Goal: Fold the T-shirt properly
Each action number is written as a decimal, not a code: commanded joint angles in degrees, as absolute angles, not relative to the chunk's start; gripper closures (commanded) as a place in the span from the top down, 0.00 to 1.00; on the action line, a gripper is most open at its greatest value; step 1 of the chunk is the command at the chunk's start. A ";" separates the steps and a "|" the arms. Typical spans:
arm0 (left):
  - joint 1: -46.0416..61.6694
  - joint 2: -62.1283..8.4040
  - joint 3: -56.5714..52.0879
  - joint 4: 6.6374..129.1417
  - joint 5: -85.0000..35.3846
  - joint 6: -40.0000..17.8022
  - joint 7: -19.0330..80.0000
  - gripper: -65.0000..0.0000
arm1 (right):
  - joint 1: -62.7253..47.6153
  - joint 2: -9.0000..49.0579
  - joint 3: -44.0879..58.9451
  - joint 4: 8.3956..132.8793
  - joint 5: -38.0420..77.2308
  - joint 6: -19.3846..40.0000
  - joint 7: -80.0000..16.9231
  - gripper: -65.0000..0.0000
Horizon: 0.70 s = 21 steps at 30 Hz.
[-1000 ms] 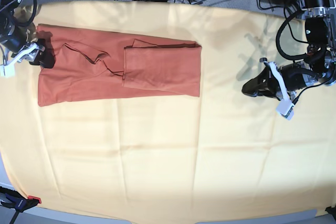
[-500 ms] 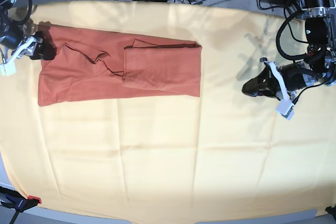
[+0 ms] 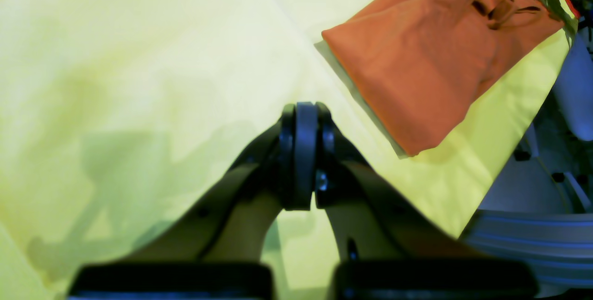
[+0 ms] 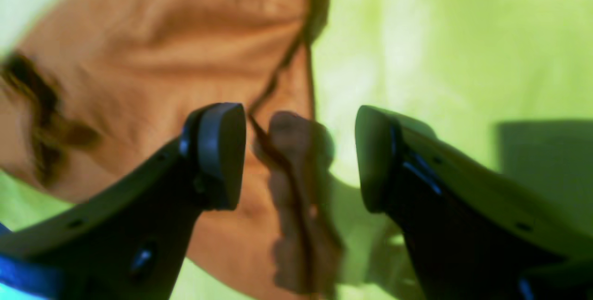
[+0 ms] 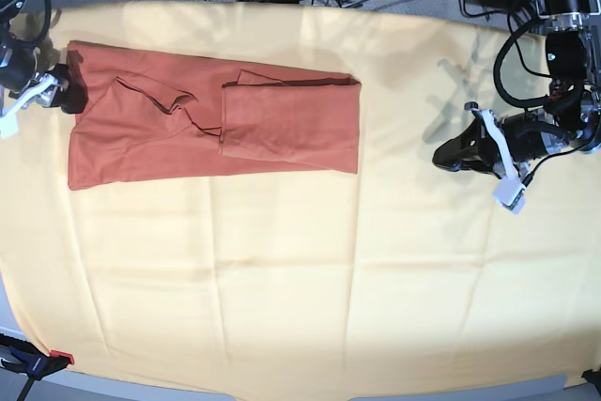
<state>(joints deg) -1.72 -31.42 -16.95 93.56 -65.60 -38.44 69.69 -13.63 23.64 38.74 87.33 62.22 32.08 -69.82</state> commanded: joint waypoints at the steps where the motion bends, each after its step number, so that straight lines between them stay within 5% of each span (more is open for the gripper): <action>1: -2.66 -32.38 -17.43 94.39 -67.00 -38.76 69.01 0.00 | -13.37 23.90 38.89 87.96 63.66 32.18 -70.00 0.61; 18: -2.52 -32.40 -17.43 94.39 -66.98 -38.76 69.10 0.00 | -13.32 21.80 30.59 87.99 70.52 37.74 -73.08 0.60; 21: -2.52 -32.40 -17.43 94.39 -67.00 -38.76 69.06 0.00 | -13.34 21.78 30.81 87.99 70.37 39.22 -72.16 0.53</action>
